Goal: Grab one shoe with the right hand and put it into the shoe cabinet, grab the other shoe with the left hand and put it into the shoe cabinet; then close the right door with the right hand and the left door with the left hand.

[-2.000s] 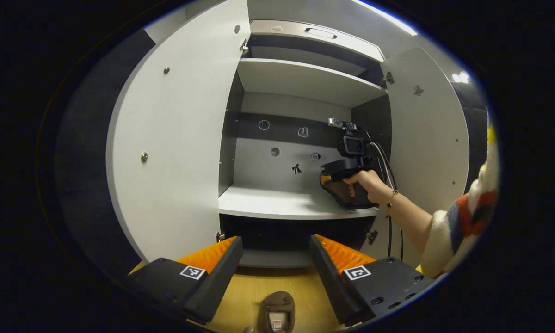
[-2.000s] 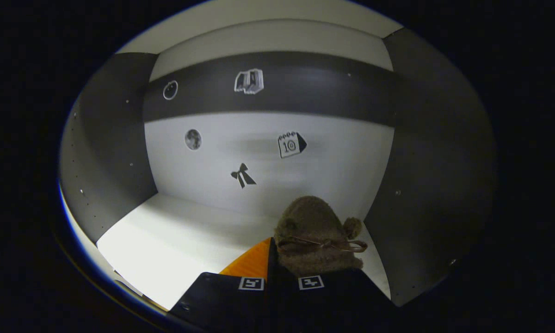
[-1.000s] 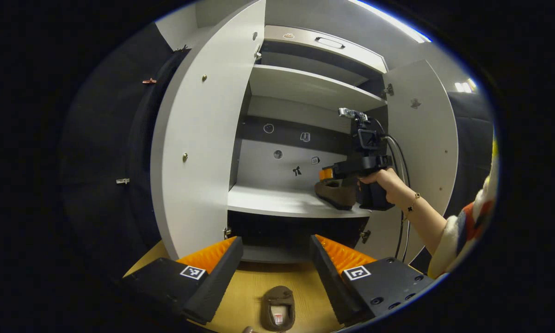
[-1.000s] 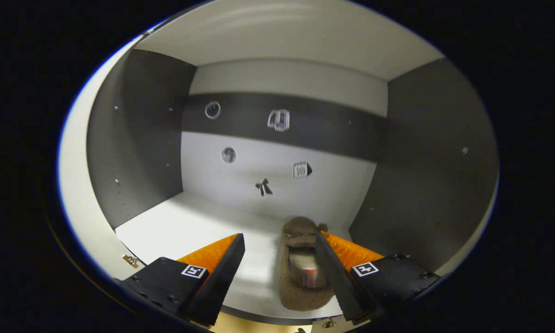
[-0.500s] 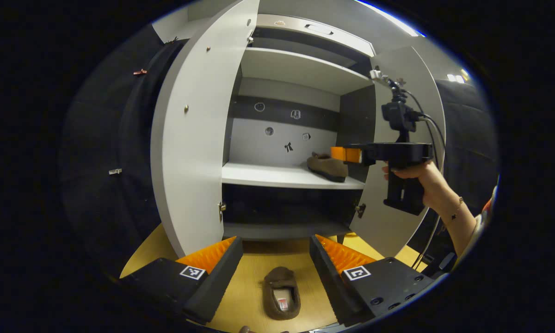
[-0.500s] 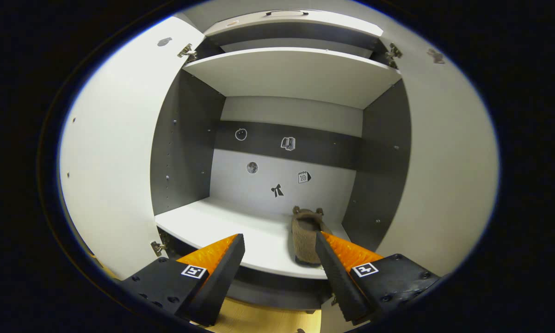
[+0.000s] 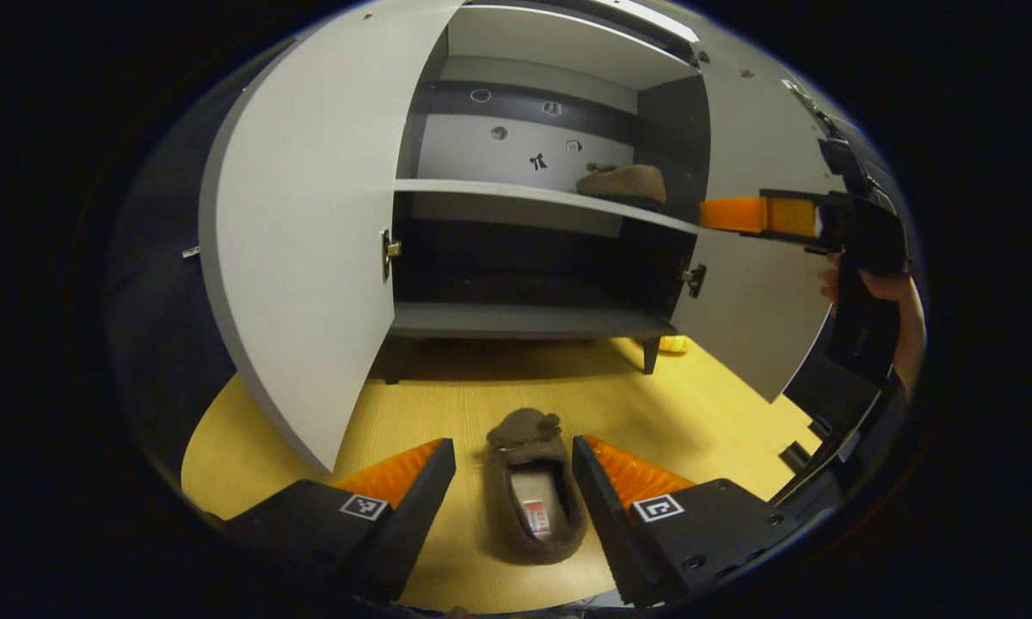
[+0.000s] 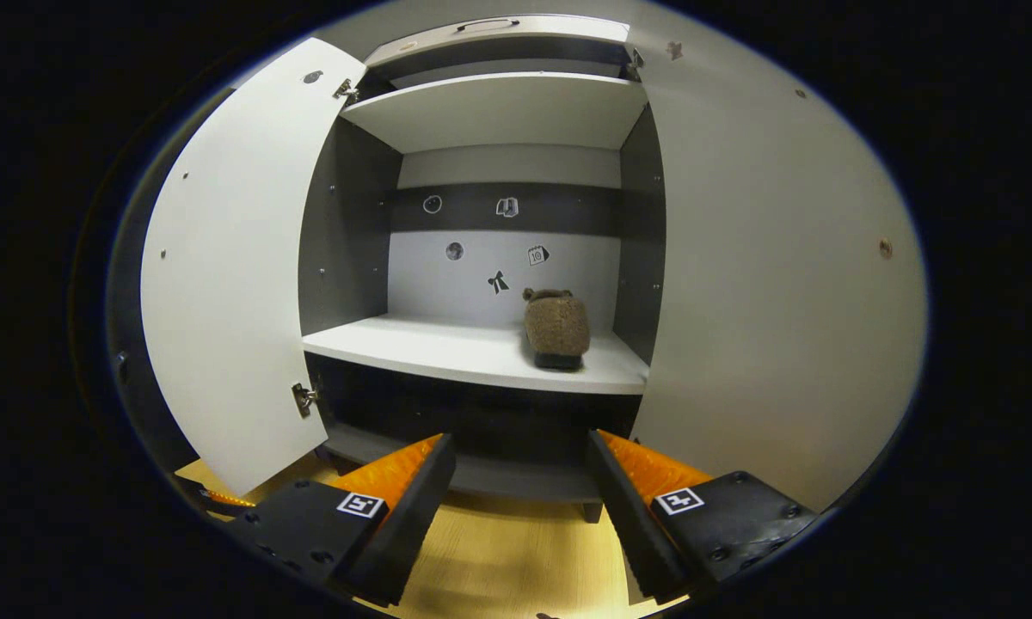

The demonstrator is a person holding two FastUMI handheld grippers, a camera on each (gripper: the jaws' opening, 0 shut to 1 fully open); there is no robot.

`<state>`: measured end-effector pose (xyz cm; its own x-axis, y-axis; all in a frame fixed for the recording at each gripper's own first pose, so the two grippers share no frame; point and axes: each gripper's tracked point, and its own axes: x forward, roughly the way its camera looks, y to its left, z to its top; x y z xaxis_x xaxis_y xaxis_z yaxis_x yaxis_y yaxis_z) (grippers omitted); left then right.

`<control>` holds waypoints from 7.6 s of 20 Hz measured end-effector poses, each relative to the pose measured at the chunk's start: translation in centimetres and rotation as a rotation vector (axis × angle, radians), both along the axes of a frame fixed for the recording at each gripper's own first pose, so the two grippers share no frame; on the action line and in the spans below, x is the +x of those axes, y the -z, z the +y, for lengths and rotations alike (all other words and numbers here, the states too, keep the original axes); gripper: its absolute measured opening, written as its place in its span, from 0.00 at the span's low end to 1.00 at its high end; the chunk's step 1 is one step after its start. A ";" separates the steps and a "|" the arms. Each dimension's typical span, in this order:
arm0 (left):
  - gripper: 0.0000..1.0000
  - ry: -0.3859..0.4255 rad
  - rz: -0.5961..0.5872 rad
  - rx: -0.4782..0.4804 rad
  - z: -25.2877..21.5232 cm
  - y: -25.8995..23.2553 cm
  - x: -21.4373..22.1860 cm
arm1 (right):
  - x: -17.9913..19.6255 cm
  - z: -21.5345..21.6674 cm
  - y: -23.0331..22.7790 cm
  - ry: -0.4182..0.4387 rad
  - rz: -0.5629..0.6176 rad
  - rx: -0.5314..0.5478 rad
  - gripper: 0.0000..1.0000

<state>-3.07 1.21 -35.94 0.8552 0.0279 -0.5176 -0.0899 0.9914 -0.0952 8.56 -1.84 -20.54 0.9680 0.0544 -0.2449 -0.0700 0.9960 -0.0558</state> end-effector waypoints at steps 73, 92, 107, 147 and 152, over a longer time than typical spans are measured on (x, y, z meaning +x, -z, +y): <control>0.08 -0.089 -0.107 0.165 10.7 -24.3 43.9 | 4.6 3.1 -2.5 -0.322 0.002 0.006 0.98; 0.94 -0.055 -0.176 0.208 8.2 -27.1 33.1 | 2.7 3.9 -6.2 -0.328 -0.078 -0.033 0.98; 0.96 0.198 -0.431 0.111 2.4 -37.4 -1.8 | -8.5 -0.6 -20.9 0.000 -0.306 -0.044 0.94; 0.95 -0.388 -0.357 0.150 25.1 -33.2 -6.8 | -2.4 -23.9 -21.1 0.354 -0.285 -0.145 0.90; 0.94 -0.343 -0.363 0.188 21.5 -35.6 -9.7 | -1.8 -17.3 -20.9 0.270 -0.287 -0.149 0.90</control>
<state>-12.74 22.70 -0.35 0.9037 0.4015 -0.1488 -0.4065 0.9136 -0.0037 6.76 -19.14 0.36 0.9727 -0.2264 0.0511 0.2319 0.9560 -0.1796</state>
